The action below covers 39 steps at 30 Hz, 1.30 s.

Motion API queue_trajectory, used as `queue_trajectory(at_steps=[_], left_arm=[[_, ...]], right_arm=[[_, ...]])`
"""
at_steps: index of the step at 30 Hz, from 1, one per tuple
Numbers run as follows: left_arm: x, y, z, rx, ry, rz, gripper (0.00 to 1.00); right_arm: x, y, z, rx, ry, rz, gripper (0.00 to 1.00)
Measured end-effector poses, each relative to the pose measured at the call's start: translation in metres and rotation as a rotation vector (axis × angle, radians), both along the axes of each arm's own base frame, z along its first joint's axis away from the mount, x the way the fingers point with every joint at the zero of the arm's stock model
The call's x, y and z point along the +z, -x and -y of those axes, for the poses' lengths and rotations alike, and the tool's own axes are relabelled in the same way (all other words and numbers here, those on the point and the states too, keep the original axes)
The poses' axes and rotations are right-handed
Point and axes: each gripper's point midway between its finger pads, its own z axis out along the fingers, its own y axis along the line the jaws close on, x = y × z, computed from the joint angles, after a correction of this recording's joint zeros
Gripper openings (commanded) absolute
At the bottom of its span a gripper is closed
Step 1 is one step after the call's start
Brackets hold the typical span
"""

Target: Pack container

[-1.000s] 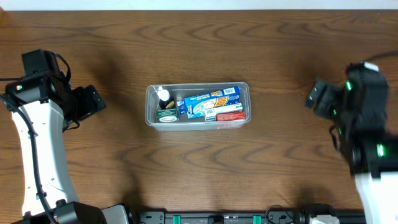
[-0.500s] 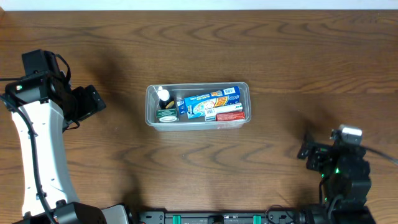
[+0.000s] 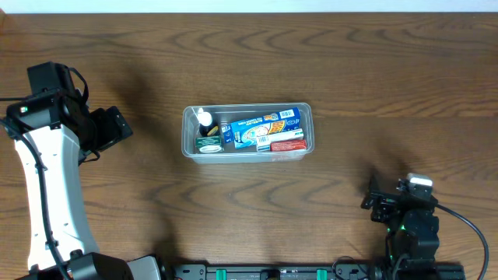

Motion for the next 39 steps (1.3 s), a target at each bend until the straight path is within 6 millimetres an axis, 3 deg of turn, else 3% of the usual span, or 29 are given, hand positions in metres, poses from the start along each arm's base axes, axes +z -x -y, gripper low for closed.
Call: queue_trajectory(at_steps=[29, 34, 39], left_arm=[[0.001, -0.001, 0.001, -0.002, -0.002, 0.007, 0.98], [0.012, 0.002, 0.001, -0.002, -0.015, 0.044, 0.98], [0.035, 0.009, 0.004, -0.002, -0.046, 0.135, 0.98]], right_arm=[[0.003, -0.001, -0.001, 0.009, 0.008, 0.011, 0.99], [0.003, -0.002, -0.001, 0.01, 0.007, 0.011, 0.99], [0.003, -0.002, -0.001, 0.012, 0.007, 0.011, 0.99]])
